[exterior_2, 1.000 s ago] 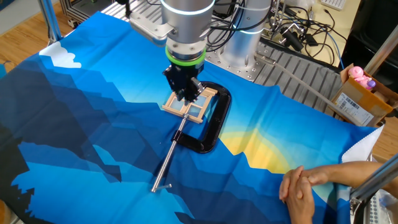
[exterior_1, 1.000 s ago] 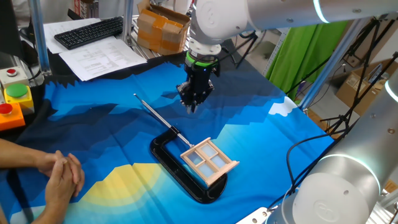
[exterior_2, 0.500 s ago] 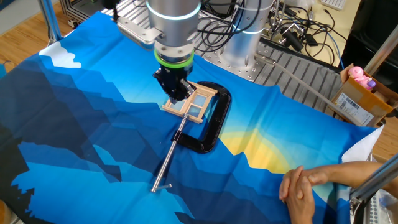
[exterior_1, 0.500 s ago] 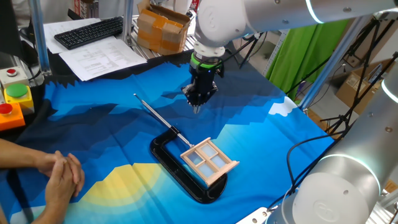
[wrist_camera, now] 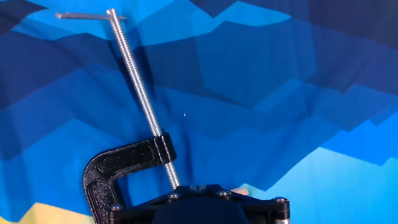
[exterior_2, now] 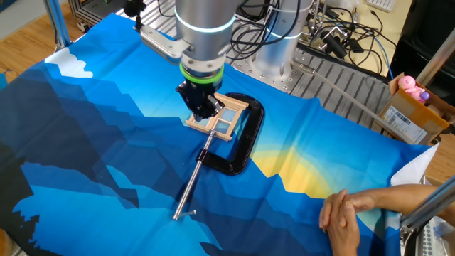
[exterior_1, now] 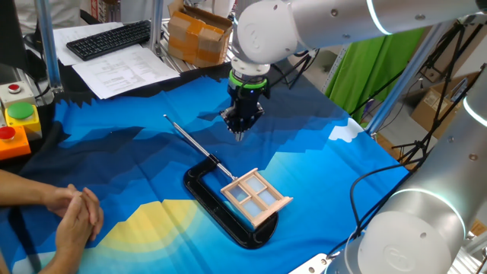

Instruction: Open a sliding window

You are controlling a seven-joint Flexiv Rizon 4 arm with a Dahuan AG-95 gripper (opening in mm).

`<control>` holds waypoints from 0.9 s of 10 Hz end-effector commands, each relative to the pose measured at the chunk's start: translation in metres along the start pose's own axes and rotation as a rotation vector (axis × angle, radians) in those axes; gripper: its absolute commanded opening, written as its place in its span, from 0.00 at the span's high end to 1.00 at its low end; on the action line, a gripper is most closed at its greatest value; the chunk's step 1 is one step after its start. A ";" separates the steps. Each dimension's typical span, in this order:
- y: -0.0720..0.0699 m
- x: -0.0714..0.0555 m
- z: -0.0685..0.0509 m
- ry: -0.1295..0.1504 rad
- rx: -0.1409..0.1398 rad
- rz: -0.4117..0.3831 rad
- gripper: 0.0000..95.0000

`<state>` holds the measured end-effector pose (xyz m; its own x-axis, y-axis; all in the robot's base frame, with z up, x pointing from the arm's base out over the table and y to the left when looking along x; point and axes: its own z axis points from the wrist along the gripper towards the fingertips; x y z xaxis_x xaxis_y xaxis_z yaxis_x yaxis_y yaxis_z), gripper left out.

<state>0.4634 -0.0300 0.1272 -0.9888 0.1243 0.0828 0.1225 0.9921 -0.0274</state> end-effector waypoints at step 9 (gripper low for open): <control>0.007 -0.026 -0.019 0.106 0.010 -0.018 1.00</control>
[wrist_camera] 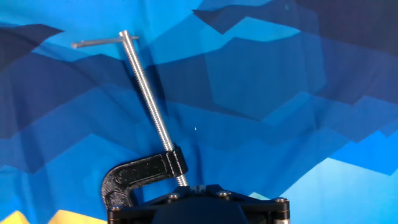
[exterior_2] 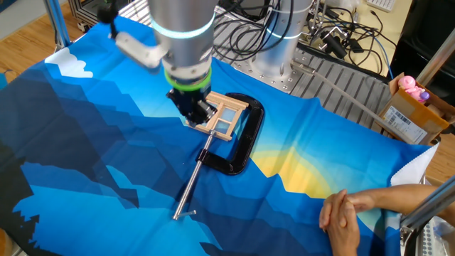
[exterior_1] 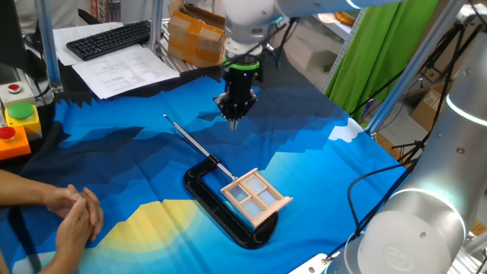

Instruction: Open a sliding window

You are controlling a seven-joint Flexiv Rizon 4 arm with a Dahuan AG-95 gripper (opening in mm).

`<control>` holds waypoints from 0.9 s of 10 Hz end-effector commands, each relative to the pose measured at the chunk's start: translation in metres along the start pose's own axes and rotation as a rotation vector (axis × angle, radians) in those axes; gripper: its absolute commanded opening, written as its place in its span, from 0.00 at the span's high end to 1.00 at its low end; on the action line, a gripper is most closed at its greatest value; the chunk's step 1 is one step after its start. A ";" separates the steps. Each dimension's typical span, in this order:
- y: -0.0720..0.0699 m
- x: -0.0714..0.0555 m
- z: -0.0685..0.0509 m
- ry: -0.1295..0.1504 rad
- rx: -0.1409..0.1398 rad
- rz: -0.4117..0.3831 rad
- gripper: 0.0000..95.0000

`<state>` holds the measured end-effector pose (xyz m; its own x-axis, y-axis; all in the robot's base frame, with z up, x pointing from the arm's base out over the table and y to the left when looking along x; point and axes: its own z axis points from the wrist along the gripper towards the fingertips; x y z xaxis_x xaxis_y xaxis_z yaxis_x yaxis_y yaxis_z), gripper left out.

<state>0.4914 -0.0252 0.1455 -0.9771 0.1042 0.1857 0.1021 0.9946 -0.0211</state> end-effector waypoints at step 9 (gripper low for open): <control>-0.015 0.008 0.029 0.054 0.180 -0.098 1.00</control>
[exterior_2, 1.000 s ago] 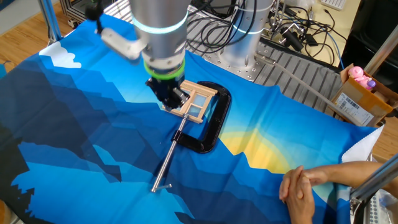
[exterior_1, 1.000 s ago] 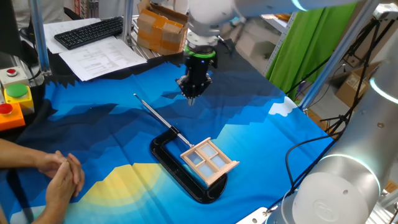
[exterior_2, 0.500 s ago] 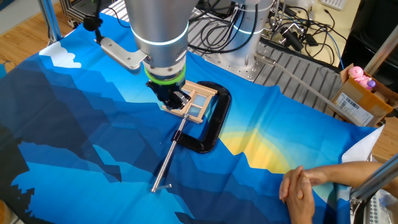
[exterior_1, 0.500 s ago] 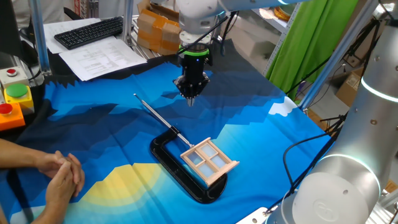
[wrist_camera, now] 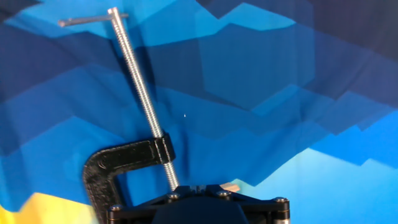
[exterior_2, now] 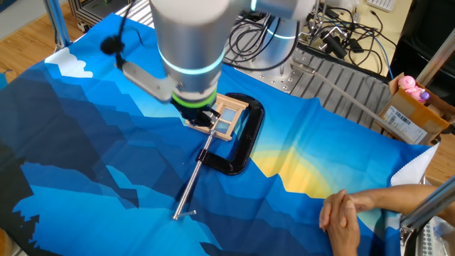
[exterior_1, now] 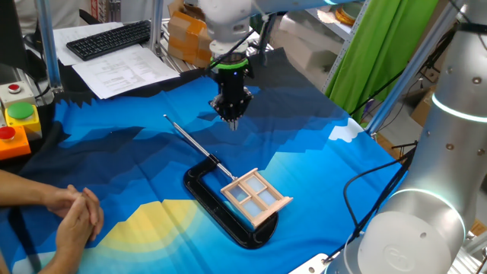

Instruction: Open a sliding window

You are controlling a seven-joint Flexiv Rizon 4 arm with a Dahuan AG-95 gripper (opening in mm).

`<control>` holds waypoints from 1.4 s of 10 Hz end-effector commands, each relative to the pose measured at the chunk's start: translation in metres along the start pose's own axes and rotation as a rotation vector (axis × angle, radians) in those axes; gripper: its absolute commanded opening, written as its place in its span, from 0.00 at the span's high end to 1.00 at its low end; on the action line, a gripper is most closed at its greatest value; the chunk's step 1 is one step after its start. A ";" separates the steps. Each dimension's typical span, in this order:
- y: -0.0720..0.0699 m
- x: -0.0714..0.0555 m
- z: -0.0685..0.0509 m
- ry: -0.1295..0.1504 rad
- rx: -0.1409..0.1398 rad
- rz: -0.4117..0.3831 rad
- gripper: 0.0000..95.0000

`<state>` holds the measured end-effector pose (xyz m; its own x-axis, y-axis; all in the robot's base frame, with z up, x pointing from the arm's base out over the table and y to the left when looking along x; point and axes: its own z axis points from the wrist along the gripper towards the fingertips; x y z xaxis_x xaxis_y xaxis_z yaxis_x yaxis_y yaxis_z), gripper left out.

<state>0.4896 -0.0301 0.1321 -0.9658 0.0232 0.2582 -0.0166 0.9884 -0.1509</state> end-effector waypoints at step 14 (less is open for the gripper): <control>-0.031 0.069 0.129 -0.129 -0.212 0.119 1.00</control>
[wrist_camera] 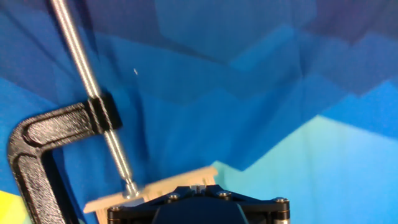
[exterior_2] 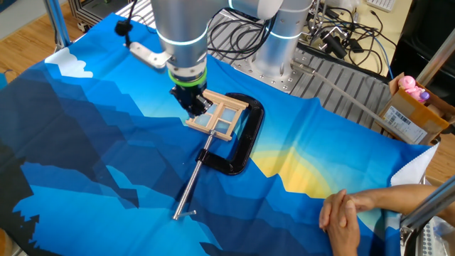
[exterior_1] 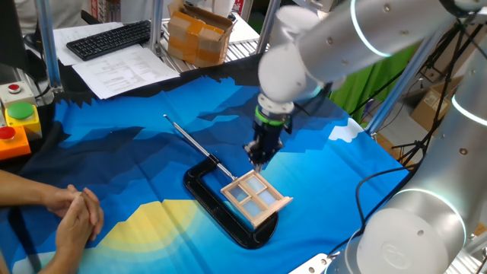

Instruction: Open a sliding window

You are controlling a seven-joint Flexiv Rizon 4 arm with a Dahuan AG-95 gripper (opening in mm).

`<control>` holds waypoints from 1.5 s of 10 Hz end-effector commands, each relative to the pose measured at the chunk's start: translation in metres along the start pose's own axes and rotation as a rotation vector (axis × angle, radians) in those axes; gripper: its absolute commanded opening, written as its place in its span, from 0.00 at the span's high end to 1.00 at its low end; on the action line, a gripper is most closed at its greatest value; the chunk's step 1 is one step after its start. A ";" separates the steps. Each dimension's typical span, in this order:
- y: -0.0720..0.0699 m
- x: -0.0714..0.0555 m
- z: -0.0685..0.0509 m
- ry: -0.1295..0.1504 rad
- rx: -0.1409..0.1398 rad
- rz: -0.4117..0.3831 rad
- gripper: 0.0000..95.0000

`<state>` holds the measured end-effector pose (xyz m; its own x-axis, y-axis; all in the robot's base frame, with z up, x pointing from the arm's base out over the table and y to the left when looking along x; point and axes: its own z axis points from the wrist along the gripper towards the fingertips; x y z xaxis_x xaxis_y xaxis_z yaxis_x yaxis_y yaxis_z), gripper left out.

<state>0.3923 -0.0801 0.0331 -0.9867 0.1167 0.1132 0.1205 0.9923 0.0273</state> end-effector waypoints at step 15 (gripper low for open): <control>0.003 0.025 0.019 0.015 -0.098 0.494 1.00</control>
<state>0.3681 -0.0734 0.0195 -0.8946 0.4301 0.1208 0.4410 0.8935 0.0842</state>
